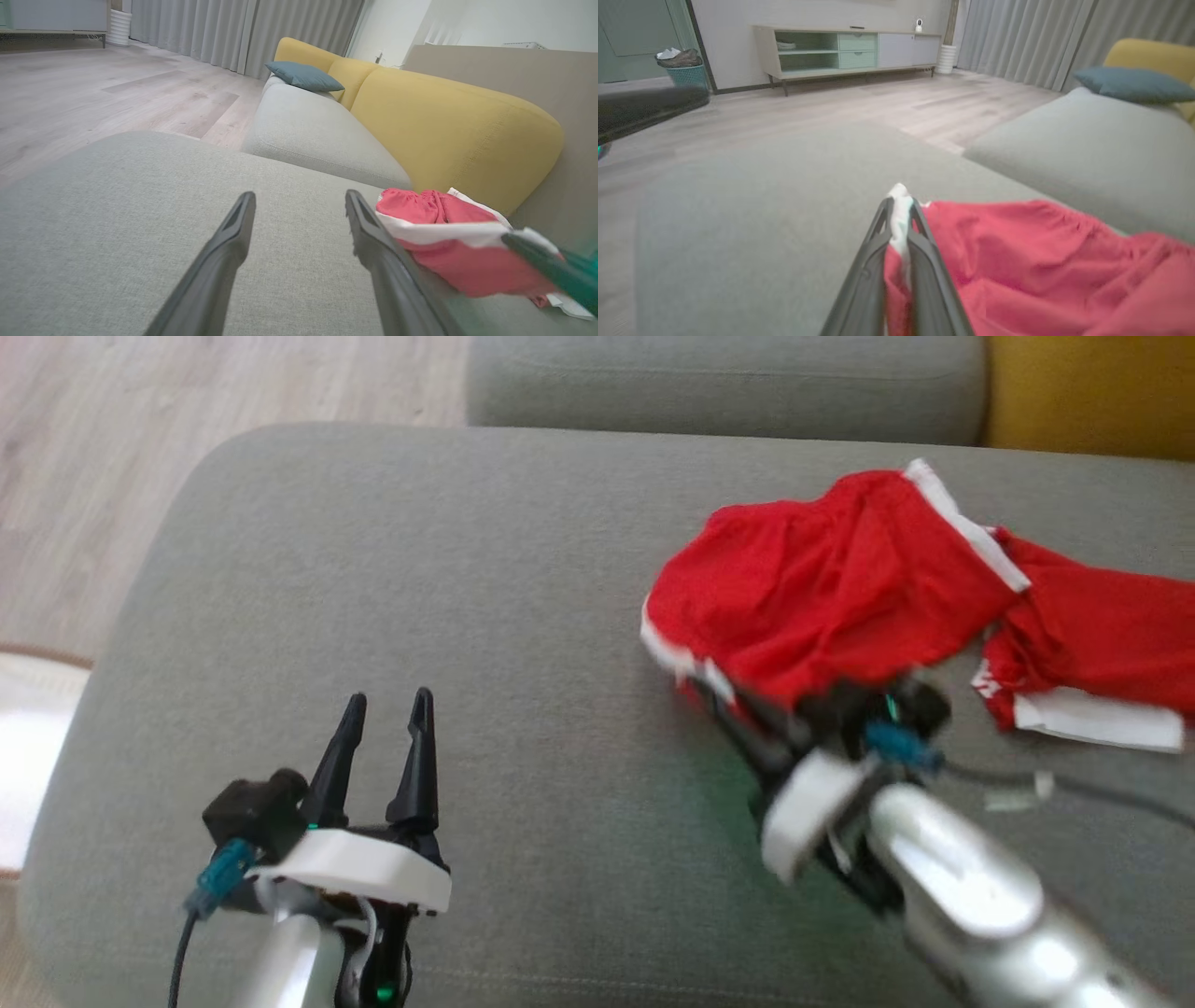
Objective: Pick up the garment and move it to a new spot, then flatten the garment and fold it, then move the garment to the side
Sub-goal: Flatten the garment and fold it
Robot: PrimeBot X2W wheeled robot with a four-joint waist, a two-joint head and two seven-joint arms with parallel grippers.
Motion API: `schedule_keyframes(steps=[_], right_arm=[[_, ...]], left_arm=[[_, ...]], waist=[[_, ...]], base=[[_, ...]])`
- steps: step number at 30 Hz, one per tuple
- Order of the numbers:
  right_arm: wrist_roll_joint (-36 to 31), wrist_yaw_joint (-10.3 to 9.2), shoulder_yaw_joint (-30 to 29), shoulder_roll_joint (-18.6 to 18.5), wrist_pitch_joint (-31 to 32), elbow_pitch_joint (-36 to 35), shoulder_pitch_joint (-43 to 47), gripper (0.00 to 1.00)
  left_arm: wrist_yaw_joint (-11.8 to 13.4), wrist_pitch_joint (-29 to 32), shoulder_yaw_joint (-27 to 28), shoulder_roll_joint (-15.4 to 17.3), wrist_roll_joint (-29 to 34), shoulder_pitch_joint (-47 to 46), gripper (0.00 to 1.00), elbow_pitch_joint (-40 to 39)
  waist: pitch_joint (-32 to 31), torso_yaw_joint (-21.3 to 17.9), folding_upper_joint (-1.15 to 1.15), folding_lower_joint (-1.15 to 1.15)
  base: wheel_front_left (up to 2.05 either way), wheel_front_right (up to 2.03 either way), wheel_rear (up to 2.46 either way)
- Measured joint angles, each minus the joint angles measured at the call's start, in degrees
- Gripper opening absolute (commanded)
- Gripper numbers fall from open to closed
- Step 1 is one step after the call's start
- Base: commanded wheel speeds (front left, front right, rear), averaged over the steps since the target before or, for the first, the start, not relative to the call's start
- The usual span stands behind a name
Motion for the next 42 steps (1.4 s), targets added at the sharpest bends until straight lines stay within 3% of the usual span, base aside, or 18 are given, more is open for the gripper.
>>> schedule_keyframes(steps=[8, 13, 18, 19, 20, 21, 25, 32, 37, 42], right_arm=[[4.76, 0.00, 1.18, -7.26, 5.65, -10.11, 10.45, 0.00], [5.26, 0.00, -3.14, -13.02, 9.03, -15.25, 16.68, 0.00], [4.64, 0.00, -10.71, -15.55, 12.38, -16.85, 22.06, 0.00], [3.89, 0.00, -12.49, -15.58, 12.51, -16.82, 22.90, 0.44], [3.05, 0.00, -14.59, -15.42, 12.56, -16.63, 23.67, 1.00], [1.96, 0.00, -16.53, -15.26, 13.22, -16.23, 24.18, 1.00], [-3.58, 0.00, -26.65, -12.06, 13.94, -14.96, 25.92, 1.00], [-12.10, 0.00, -42.03, 1.21, 8.53, -21.32, 26.77, 1.00], [-15.26, -0.01, -44.69, 8.69, 3.93, -26.82, 28.69, 1.00], [-17.05, 0.00, -45.02, 10.09, 3.30, -28.02, 29.65, 1.00]], left_arm=[[0.00, 0.00, 0.75, 0.00, 0.01, 2.02, 1.00, 0.19], [-0.07, 0.00, 1.21, 0.00, 0.01, 2.02, 1.00, 0.25], [-0.07, -0.01, 1.11, 0.00, 0.01, 1.93, 1.00, 0.31], [-0.07, -0.01, 1.08, 0.00, 0.01, 1.89, 1.00, 0.37], [-0.08, -0.01, 0.99, 0.00, 0.01, 1.83, 1.00, 0.52], [-0.08, -0.01, 0.94, 0.01, 0.01, 1.82, 1.00, 0.59], [-0.10, -0.01, 0.46, 0.00, 0.01, 1.70, 1.00, 0.87], [-0.59, -0.01, 0.10, 0.01, 0.04, 1.03, 1.00, 1.35], [-1.05, -0.01, 0.05, 0.00, 0.21, 0.48, 1.00, 0.58], [-1.19, -0.01, -0.12, 0.00, 0.40, 0.35, 1.00, 0.35]], waist=[[-1.35, -3.82, 0.00, 0.00], [-1.90, -6.97, 0.00, 0.00], [-1.91, -9.43, 0.00, 0.00], [-1.84, -9.79, 0.00, 0.00], [-1.78, -10.10, 0.00, 0.00], [-1.73, -10.32, 0.00, 0.00], [-1.56, -10.84, 0.00, 0.00], [-1.86, -10.86, 0.00, 0.00], [-1.71, -10.37, 0.00, 0.00], [-0.63, -10.07, 0.00, 0.00]], base=[[0.00, 0.00, 0.00], [0.00, 0.00, 0.00], [0.00, 0.00, 0.00], [0.00, 0.00, 0.00], [0.00, 0.00, 0.00], [0.00, 0.00, 0.00], [0.00, 0.00, 0.00], [0.00, 0.00, 0.00], [0.00, 0.00, 0.00], [0.00, 0.00, 0.00]])
